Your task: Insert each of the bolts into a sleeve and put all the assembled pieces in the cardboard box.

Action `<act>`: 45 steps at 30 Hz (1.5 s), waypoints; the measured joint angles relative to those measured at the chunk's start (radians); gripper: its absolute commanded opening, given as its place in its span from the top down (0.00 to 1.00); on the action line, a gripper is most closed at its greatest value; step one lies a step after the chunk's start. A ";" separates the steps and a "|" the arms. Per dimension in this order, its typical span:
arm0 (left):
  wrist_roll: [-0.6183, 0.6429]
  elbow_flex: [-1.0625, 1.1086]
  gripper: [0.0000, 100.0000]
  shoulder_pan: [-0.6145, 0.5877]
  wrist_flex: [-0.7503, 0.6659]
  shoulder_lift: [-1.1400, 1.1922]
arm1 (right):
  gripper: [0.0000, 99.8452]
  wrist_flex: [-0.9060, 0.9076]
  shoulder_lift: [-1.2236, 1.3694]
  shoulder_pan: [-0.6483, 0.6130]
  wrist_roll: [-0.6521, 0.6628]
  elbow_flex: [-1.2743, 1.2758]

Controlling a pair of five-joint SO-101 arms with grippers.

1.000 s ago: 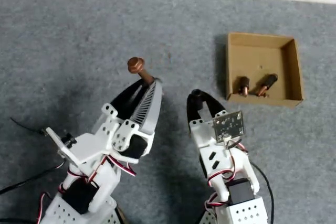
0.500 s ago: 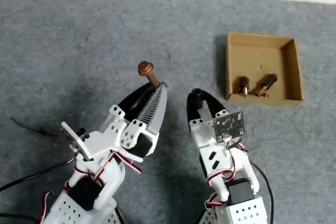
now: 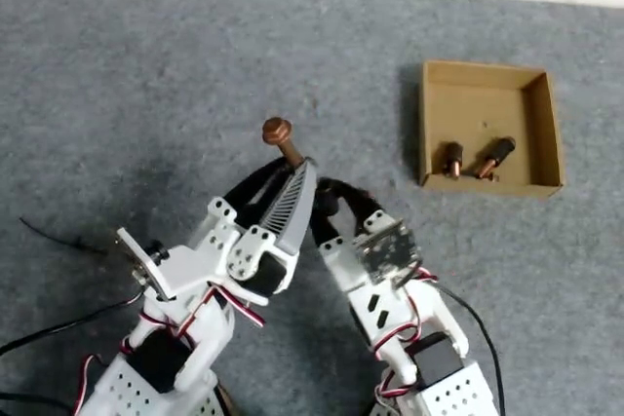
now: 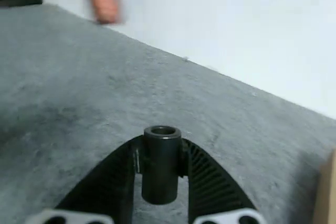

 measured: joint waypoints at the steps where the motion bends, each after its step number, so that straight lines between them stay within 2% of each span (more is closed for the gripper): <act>1: 0.000 0.005 0.99 0.006 0.000 0.000 | 0.99 0.000 0.000 -0.011 0.012 0.000; 34: 0.000 0.084 0.99 -0.029 0.005 0.002 | 0.99 0.000 -0.006 -0.025 0.026 -0.025; 40: 0.000 0.094 0.99 -0.026 0.009 0.002 | 0.99 0.000 -0.006 -0.097 0.028 -0.025; 45: 0.000 0.094 0.99 -0.026 0.009 0.002 | 0.99 0.000 -0.006 -0.101 0.028 -0.025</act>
